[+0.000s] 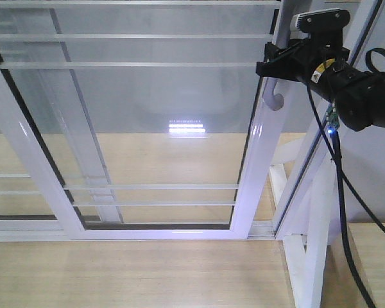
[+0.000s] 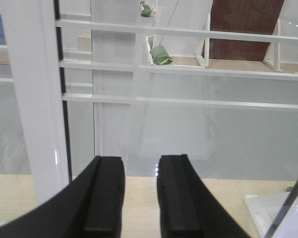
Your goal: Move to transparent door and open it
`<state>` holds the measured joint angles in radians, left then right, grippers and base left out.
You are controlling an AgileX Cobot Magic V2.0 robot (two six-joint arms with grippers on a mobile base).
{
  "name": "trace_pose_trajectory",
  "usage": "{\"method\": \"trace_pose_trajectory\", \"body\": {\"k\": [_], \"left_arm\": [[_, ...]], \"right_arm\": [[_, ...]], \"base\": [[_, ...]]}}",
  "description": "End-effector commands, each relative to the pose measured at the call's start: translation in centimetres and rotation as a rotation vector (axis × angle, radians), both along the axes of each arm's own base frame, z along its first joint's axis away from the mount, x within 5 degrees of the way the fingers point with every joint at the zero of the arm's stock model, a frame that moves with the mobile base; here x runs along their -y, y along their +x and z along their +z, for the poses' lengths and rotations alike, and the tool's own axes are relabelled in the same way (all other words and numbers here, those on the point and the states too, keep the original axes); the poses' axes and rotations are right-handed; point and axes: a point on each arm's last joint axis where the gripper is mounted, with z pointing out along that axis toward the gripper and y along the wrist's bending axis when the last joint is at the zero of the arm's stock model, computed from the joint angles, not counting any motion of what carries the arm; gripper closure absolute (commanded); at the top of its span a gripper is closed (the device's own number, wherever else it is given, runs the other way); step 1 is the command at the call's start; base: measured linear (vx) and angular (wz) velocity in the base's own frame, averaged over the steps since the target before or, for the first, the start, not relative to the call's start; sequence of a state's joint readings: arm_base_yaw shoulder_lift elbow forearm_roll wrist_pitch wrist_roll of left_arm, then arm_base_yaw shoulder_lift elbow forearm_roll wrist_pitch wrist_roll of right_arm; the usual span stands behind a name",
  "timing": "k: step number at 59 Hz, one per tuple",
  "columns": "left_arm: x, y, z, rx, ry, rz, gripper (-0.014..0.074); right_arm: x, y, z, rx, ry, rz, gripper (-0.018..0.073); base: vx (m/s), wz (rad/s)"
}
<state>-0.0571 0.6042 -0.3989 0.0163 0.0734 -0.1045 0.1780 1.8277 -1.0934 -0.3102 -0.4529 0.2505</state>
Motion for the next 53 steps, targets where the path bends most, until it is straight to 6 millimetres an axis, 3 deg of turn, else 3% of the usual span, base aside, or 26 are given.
{"method": "trace_pose_trajectory", "body": {"k": [1, 14, 33, 40, 53], "left_arm": [[0.1, 0.2, 1.6, 0.105, -0.014, -0.003, 0.0267], [0.1, 0.5, 1.4, 0.087, -0.012, -0.005, 0.0257], [2.5, 4.2, 0.3, 0.12, 0.094, -0.146, 0.0204], [3.9, 5.3, -0.1, 0.157, 0.08, -0.204, 0.0204], [6.4, 7.1, -1.9, 0.152, 0.079, -0.301, 0.0204]], "right_arm": [[-0.8, -0.4, 3.7, 0.158, 0.024, 0.048, 0.0183], [0.3, -2.7, 7.1, 0.072, -0.017, -0.019, 0.0183], [2.7, -9.4, 13.3, 0.027, -0.135, -0.115, 0.0183], [3.9, -12.9, 13.2, 0.046, -0.12, -0.134, 0.0183], [6.1, -20.8, 9.4, -0.029, -0.13, -0.188, 0.0183]], "base": [[0.0, 0.0], [0.0, 0.0], [0.0, 0.0], [0.0, 0.0], [0.0, 0.0]]}}
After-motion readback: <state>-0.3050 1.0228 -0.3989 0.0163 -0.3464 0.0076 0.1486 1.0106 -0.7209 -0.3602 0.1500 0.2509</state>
